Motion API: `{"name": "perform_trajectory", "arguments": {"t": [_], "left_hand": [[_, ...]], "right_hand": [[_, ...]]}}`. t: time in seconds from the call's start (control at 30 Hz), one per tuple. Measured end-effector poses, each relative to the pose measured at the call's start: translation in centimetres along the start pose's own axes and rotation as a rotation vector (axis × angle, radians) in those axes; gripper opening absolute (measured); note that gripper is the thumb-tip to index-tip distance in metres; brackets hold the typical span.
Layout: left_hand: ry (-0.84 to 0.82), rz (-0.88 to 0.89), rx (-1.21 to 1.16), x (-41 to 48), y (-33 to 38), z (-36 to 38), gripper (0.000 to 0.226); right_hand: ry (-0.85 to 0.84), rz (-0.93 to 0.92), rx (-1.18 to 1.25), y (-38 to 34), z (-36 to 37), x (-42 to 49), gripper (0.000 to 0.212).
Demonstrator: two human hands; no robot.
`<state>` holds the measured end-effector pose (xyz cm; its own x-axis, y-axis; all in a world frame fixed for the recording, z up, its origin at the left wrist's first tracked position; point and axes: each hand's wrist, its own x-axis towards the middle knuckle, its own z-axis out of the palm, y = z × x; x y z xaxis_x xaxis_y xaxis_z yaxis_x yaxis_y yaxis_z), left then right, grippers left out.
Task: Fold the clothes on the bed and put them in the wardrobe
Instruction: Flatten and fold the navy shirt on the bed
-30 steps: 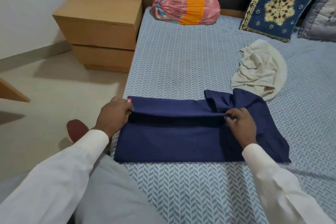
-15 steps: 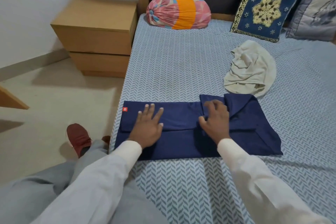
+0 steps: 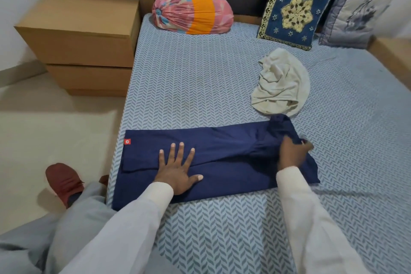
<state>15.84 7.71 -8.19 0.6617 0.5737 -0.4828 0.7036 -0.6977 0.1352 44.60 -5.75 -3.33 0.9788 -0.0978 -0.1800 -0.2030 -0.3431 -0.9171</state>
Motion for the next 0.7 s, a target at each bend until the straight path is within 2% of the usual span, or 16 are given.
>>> {"name": "perform_trajectory", "arguments": {"t": [0.1,0.2,0.27,0.37,0.47,0.53,0.63,0.7], "left_hand": [[-0.017,-0.004,-0.001,0.0,0.0,0.0,0.091],[-0.028,-0.006,0.005,0.0,0.1,-0.2,0.091],[-0.034,-0.008,0.01,0.1,0.3,-0.2,0.091],[-0.05,-0.01,0.011,0.1,0.2,-0.2,0.091],[-0.047,-0.012,0.008,0.1,0.1,-0.2,0.091],[-0.041,-0.013,0.0,0.2,0.1,0.0,0.092],[-0.042,-0.011,-0.01,0.4,0.0,0.0,0.098],[-0.043,-0.003,-0.016,0.4,0.0,0.0,0.1]], "right_hand": [[0.168,0.12,0.108,2.4,-3.3,0.2,0.059],[0.257,0.066,-0.113,2.5,-4.5,1.4,0.058],[0.16,-0.03,-0.247,1.2,-3.7,2.4,0.05],[-0.104,-0.132,-0.41,-1.1,-0.7,4.4,0.048],[-0.312,-0.027,-0.595,-2.7,1.6,6.4,0.066],[-0.343,0.039,-0.677,-3.2,2.6,8.2,0.068],[-0.41,0.047,-0.613,-4.5,3.6,10.0,0.044],[-0.454,0.138,-0.379,-5.2,3.1,9.9,0.013]]}}
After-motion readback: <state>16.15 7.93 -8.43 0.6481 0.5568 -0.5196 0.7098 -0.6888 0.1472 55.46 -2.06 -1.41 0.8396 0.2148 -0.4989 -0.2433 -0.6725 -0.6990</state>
